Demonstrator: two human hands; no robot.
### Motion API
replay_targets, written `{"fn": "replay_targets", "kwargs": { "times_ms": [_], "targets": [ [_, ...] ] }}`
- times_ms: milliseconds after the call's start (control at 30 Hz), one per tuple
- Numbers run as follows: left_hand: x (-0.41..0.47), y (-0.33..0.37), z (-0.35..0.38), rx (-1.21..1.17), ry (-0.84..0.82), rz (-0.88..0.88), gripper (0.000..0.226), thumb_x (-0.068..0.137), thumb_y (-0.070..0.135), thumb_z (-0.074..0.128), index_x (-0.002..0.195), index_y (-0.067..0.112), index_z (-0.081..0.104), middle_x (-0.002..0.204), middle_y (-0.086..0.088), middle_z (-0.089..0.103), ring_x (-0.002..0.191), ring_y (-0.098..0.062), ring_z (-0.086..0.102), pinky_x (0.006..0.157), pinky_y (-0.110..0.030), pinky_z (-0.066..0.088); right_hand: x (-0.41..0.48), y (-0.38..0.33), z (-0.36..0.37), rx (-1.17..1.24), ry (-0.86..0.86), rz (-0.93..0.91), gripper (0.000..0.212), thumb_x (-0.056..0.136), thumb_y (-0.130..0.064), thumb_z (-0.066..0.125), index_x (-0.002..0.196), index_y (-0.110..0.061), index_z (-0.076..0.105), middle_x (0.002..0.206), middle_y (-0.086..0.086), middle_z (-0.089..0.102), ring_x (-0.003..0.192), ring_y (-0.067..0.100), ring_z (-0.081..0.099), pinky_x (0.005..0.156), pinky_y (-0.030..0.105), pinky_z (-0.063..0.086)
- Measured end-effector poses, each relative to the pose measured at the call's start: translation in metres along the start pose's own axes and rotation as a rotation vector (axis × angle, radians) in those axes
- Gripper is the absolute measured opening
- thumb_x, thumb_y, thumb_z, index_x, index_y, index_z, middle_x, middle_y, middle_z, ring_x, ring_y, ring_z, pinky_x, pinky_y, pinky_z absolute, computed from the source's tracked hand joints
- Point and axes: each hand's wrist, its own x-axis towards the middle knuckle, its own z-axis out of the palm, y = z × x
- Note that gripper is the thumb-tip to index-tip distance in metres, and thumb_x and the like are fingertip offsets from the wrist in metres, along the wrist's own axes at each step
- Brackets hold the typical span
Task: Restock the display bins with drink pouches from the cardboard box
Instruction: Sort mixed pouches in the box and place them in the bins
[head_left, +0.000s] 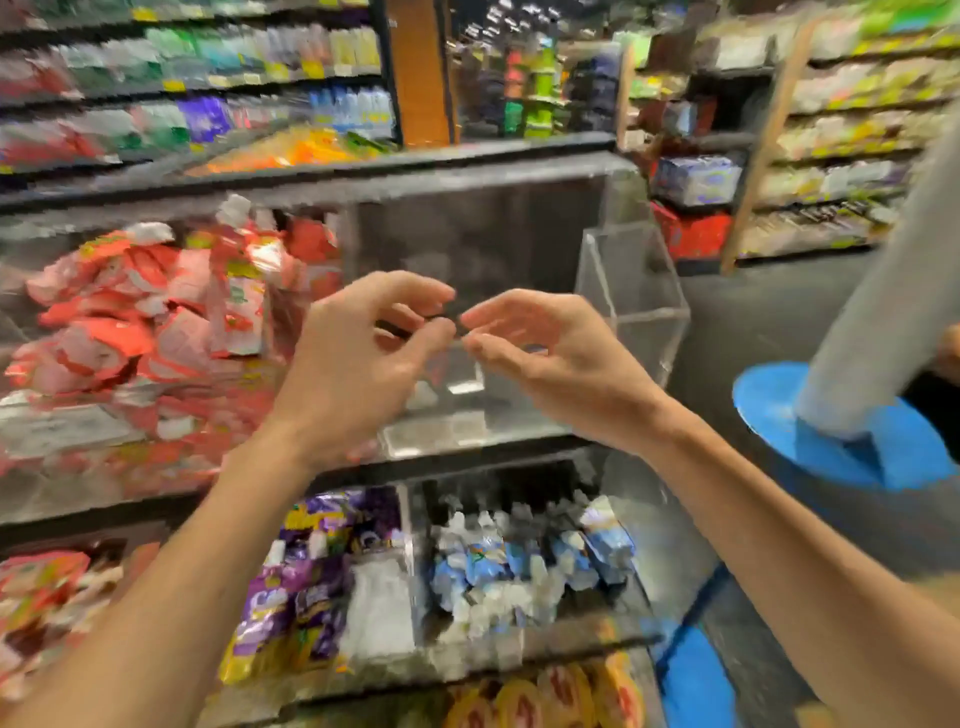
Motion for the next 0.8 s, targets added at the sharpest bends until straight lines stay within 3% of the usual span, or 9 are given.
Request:
{"fn": "replay_targets", "kwargs": {
  "times_ms": [133,233,300,367,467,600,700,800],
  "targets": [
    [-0.071,0.009,0.060,-0.173,-0.051,0.126,0.021,0.086,0.022,0.070,0.105,0.030,0.066,0.099,0.008,0.065,0.088,-0.009,0.064,0.077,-0.023,0.052,-0.122,0.006,-0.005,-0.056,0.330,0.090,0.013,0.090,-0.012,0.068,0.101,-0.018,0.073,0.092,-0.011,0.073,0.083,-0.002,0.068,0.078,0.016,0.053],
    [-0.125,0.024,0.125,-0.204,-0.201,0.195,0.024,0.085,0.020,0.071,0.108,0.020,0.069,0.106,0.003,0.064,0.099,-0.021,0.063,0.083,-0.039,0.055,-0.217,0.033,-0.017,-0.179,0.450,0.347,0.012,0.087,-0.021,0.070,0.098,-0.022,0.073,0.082,-0.018,0.069,0.073,-0.008,0.065,0.070,0.009,0.047],
    [-0.161,0.042,0.176,-0.244,-0.365,0.189,0.026,0.084,0.022,0.070,0.110,0.017,0.069,0.108,0.001,0.064,0.101,-0.021,0.062,0.085,-0.045,0.054,-0.291,0.056,-0.032,-0.247,0.504,0.565,0.013,0.089,-0.025,0.071,0.102,-0.027,0.072,0.090,-0.020,0.068,0.081,-0.006,0.065,0.074,0.014,0.048],
    [-0.196,0.067,0.227,-0.278,-0.534,0.187,0.027,0.086,0.026,0.070,0.112,0.016,0.069,0.109,0.002,0.064,0.099,-0.017,0.060,0.088,-0.039,0.052,-0.362,0.074,-0.052,-0.286,0.559,0.753,0.019,0.094,-0.028,0.067,0.112,-0.027,0.070,0.106,-0.016,0.068,0.097,-0.001,0.063,0.086,0.025,0.053],
    [-0.247,0.116,0.298,-0.306,-0.784,0.213,0.035,0.087,0.028,0.073,0.120,0.017,0.066,0.114,0.002,0.064,0.106,-0.019,0.060,0.092,-0.016,0.040,-0.459,0.086,-0.086,-0.259,0.717,0.925,0.025,0.095,-0.030,0.064,0.120,-0.029,0.065,0.117,-0.015,0.064,0.110,0.006,0.058,0.097,0.034,0.050],
    [-0.305,0.187,0.390,-0.321,-1.039,0.260,0.058,0.089,0.041,0.066,0.140,0.019,0.049,0.127,0.003,0.058,0.116,-0.014,0.054,0.097,-0.030,0.042,-0.558,0.105,-0.134,-0.232,0.823,1.132,0.049,0.098,-0.032,0.059,0.143,-0.036,0.041,0.138,-0.012,0.049,0.128,0.012,0.048,0.102,0.033,0.044],
    [-0.343,0.220,0.458,-0.207,-1.217,0.313,0.052,0.091,0.035,0.071,0.136,0.017,0.053,0.123,-0.005,0.061,0.115,-0.023,0.056,0.094,-0.035,0.043,-0.619,0.129,-0.163,-0.222,0.885,1.238,0.058,0.099,-0.025,0.059,0.150,-0.028,0.032,0.148,-0.001,0.045,0.133,0.016,0.045,0.106,0.034,0.041],
    [-0.367,0.244,0.514,-0.107,-1.340,0.277,0.046,0.090,0.026,0.073,0.132,0.013,0.058,0.120,-0.013,0.064,0.113,-0.031,0.059,0.095,-0.036,0.044,-0.657,0.152,-0.184,-0.207,0.831,1.364,0.058,0.100,-0.021,0.056,0.153,-0.021,0.030,0.151,0.002,0.043,0.136,0.020,0.044,0.107,0.033,0.038]
  ]
}}
